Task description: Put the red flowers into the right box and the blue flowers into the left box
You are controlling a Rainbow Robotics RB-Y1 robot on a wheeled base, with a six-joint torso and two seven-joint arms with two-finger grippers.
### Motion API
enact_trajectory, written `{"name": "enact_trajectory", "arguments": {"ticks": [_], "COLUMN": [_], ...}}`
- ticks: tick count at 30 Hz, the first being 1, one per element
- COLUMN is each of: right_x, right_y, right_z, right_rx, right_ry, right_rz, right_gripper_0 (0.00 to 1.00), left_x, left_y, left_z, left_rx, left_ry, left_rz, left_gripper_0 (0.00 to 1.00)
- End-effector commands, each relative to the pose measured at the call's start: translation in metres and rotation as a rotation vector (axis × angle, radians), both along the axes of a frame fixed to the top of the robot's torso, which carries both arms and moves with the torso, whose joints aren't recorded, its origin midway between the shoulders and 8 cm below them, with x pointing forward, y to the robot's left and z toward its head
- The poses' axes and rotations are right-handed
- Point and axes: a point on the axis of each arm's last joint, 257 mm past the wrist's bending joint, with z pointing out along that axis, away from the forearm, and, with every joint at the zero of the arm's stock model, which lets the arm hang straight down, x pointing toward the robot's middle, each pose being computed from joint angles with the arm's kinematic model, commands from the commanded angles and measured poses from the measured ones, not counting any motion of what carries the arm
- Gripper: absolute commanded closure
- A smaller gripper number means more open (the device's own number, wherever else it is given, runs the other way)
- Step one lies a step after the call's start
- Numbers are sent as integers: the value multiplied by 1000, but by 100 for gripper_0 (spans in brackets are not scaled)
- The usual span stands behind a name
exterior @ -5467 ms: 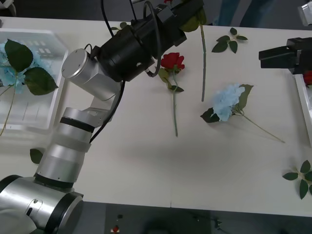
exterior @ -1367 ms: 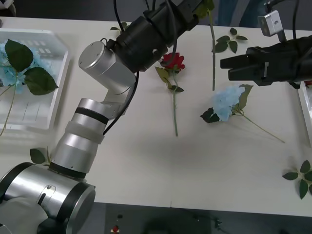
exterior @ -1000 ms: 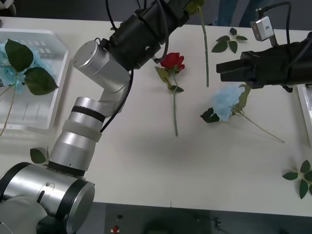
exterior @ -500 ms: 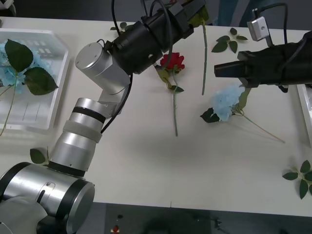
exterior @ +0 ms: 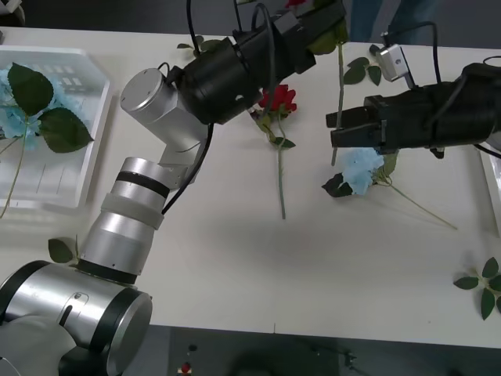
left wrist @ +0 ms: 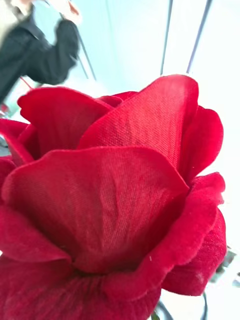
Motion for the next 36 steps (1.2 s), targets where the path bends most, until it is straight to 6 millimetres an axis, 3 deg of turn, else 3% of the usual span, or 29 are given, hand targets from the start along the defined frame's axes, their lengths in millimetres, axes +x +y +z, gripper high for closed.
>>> {"name": "enact_trajectory", "arguments": {"ticks": [1,7,8,9,10,11,33,34,35,36], "right_x": [-2,-2,-2,-2,-2,-2,-1,-1,0,0], "right_y": [19,22,22,23,22,22,19,19,19,18], "right_z": [10,10,10,10,10,10,13,14,14,14], "right_rx": [14,17,19,20,19,19,26,28,28,28], "right_ry": [-30,-30,-29,-29,-29,-29,-26,-26,-26,-25], "right_rz": [28,28,28,31,28,28,22,22,21,20], "right_gripper_0": [0,0,13,35,75,99,100,100,100,100], "left_x": [-19,-25,-25,-25,-25,-24,-12,-12,-11,-11], "left_y": [-9,-15,-17,-17,-17,-18,-20,-19,-18,-17], "left_z": [3,-6,-7,-8,-8,-10,-14,-14,-14,-15], "left_rx": [-12,4,6,7,8,15,28,28,27,26], "left_ry": [41,47,49,51,52,51,65,65,64,66], "left_rz": [-96,-111,-112,-111,-109,-106,-58,-55,-52,-52], "left_gripper_0": [100,100,100,100,100,100,100,98,78,67]}}
